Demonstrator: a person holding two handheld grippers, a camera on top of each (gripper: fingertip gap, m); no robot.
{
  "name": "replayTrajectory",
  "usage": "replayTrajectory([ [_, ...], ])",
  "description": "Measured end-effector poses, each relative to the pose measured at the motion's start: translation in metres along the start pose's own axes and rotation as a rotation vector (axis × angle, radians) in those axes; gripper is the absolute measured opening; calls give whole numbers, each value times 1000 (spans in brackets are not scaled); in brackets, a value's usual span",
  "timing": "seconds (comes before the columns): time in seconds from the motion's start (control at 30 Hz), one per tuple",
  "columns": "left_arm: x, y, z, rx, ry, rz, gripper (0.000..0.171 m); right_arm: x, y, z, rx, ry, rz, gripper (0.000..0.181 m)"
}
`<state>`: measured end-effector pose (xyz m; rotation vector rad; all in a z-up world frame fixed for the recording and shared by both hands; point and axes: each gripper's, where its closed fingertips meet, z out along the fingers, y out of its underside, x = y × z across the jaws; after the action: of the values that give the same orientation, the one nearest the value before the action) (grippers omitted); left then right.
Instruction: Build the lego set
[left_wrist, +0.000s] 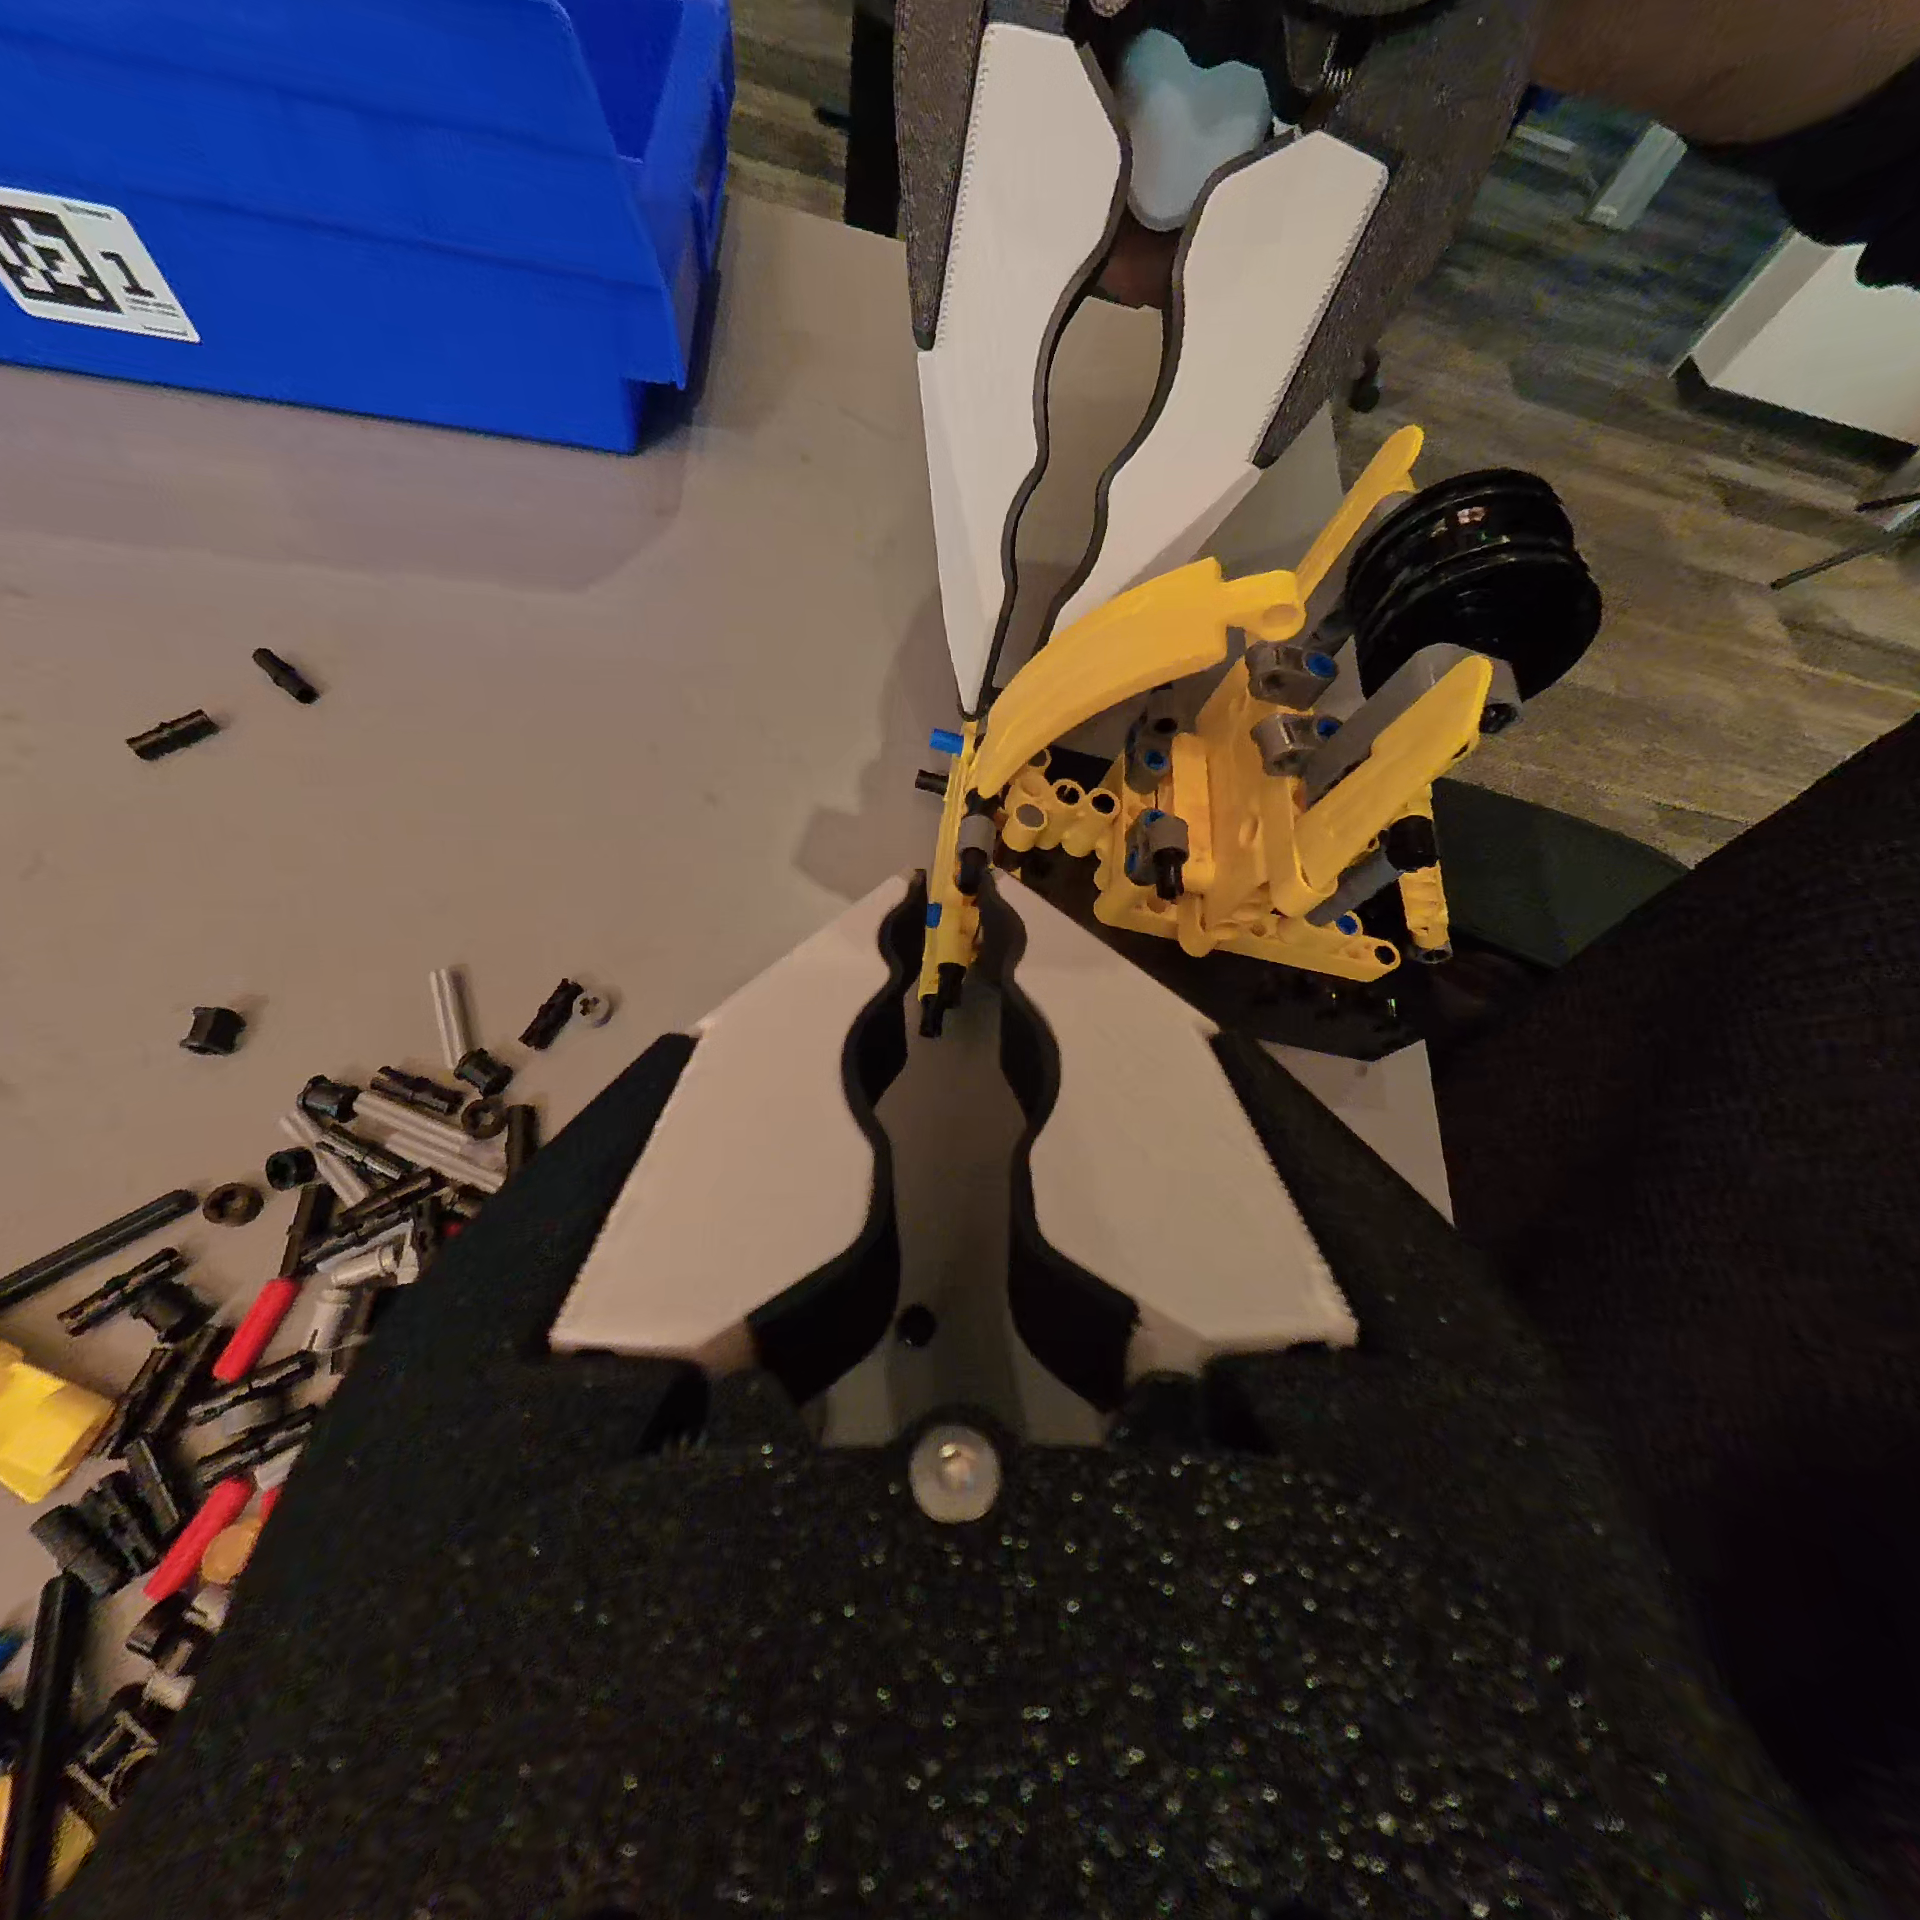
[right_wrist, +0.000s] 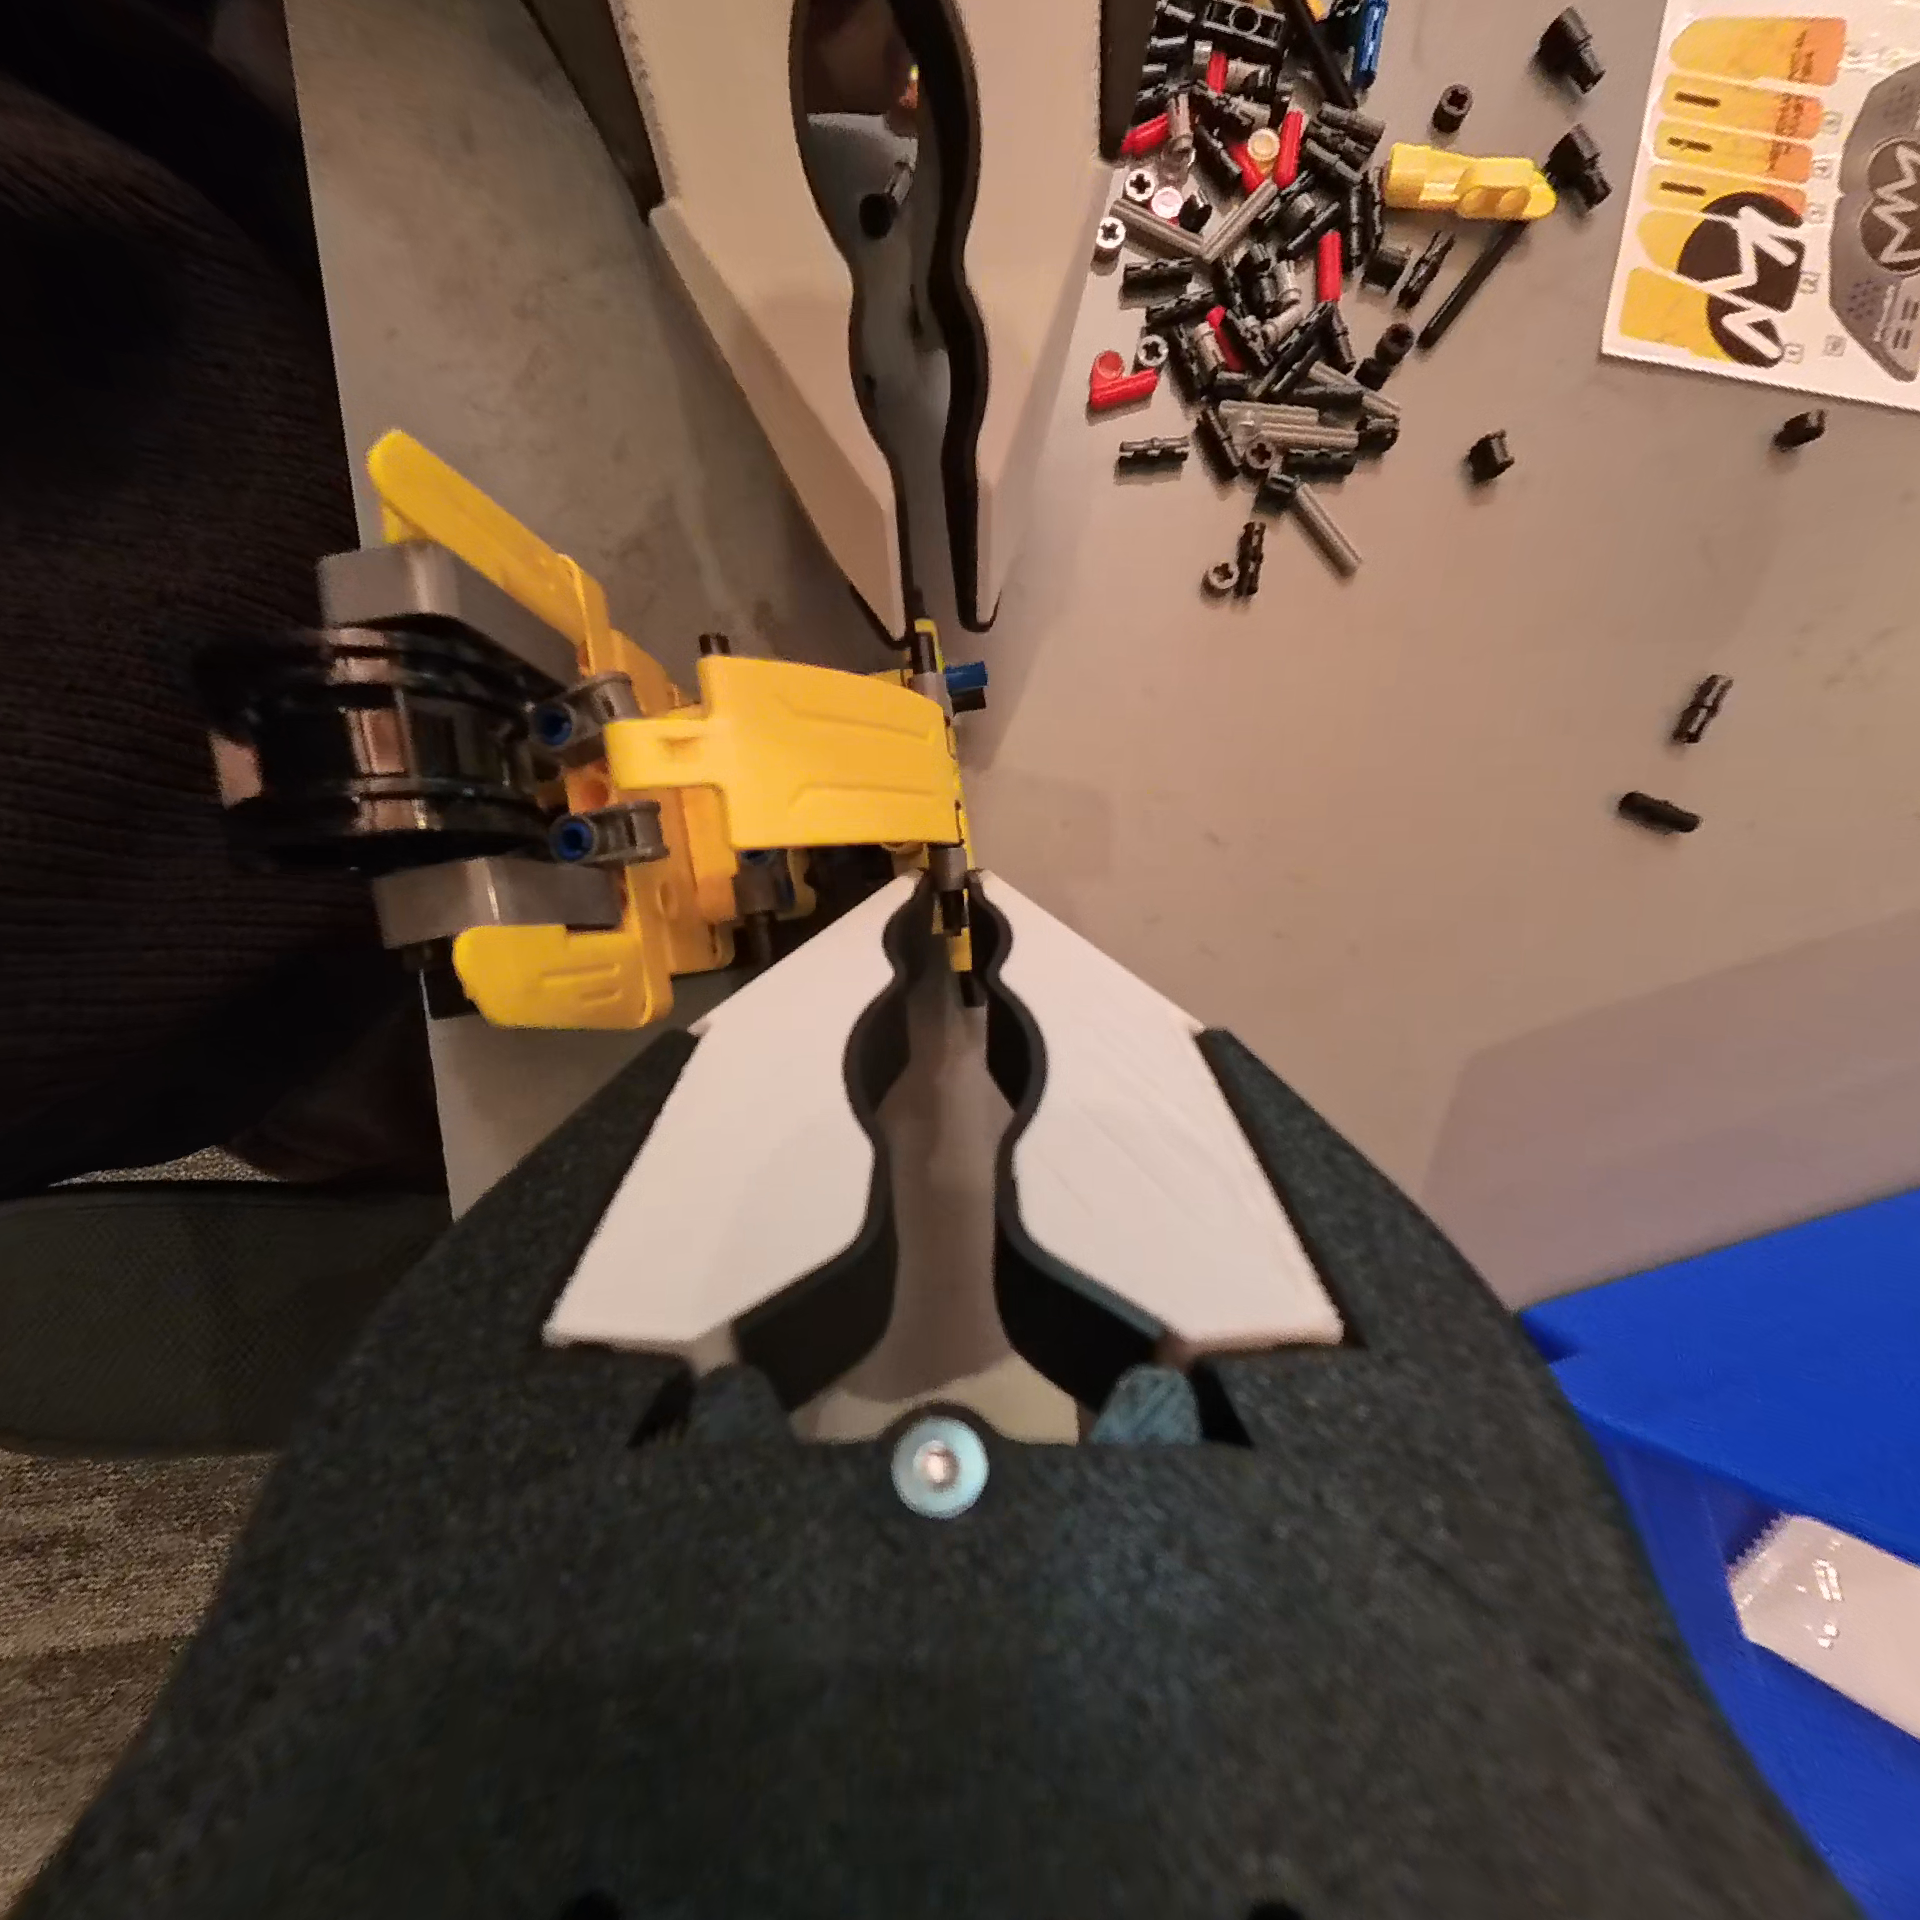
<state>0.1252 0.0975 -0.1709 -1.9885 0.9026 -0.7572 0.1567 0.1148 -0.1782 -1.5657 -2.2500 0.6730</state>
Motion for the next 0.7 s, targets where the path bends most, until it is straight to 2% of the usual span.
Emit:
replayTrajectory([
  [0.5, 2, 4, 5, -74, -30, 119, 3, 0, 0, 0, -40, 1, -11, 6],
  [0.7, 2, 5, 5, -124, -98, 263, 3, -1, 0, 0, -45, 21, -62, 6],
])
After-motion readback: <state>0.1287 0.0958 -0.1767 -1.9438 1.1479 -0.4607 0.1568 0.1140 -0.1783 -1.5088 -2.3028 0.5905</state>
